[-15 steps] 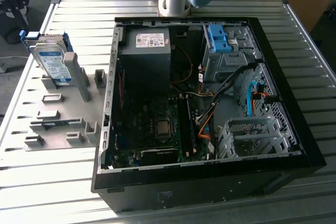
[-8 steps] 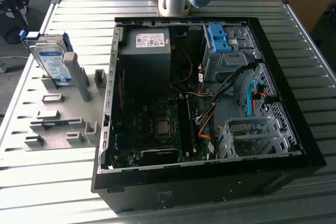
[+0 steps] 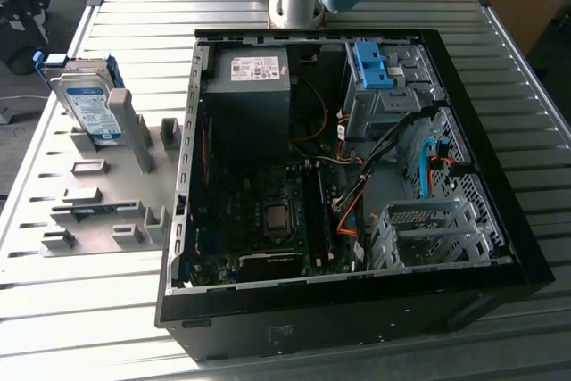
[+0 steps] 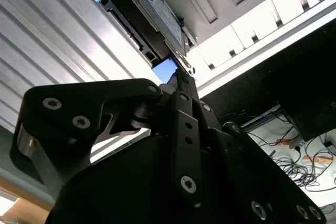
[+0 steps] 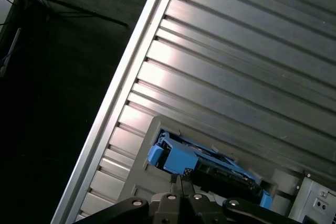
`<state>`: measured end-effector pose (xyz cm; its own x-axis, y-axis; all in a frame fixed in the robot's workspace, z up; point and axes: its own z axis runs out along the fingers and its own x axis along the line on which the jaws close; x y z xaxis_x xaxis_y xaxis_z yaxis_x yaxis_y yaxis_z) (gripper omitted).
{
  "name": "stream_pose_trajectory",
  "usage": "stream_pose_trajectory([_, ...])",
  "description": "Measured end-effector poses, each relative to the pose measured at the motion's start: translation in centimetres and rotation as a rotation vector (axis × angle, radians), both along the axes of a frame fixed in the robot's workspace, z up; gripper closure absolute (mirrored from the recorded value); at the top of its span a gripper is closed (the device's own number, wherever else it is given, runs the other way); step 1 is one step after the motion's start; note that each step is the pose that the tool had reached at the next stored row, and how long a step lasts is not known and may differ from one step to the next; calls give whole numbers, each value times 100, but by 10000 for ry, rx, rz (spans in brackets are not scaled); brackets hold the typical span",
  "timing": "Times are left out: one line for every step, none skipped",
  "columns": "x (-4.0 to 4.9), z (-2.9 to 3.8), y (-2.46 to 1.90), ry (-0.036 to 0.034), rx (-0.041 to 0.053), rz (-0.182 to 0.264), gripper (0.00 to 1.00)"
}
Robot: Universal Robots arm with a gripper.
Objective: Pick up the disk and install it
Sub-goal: 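Pick up the disk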
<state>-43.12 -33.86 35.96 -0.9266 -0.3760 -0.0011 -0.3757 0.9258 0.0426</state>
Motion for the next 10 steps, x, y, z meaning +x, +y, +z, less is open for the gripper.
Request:
stream_pose_trajectory([0,0,0,0,0,57,89])
stream_pose_trajectory([0,0,0,-1,0,109,89])
stream_pose_trajectory([0,0,0,-1,0,158,89])
stream_pose_trajectory([0,0,0,-1,0,207,89])
stream_pose_trajectory([0,0,0,0,0,261,89])
stream_pose_trajectory([0,0,0,0,0,309,89])
stream_pose_trajectory([0,0,0,0,0,355,89])
stream_pose_trajectory([0,0,0,0,0,399,89])
stream_pose_trajectory([0,-1,0,0,0,442,89])
stream_pose_trajectory([0,0,0,0,0,485,89])
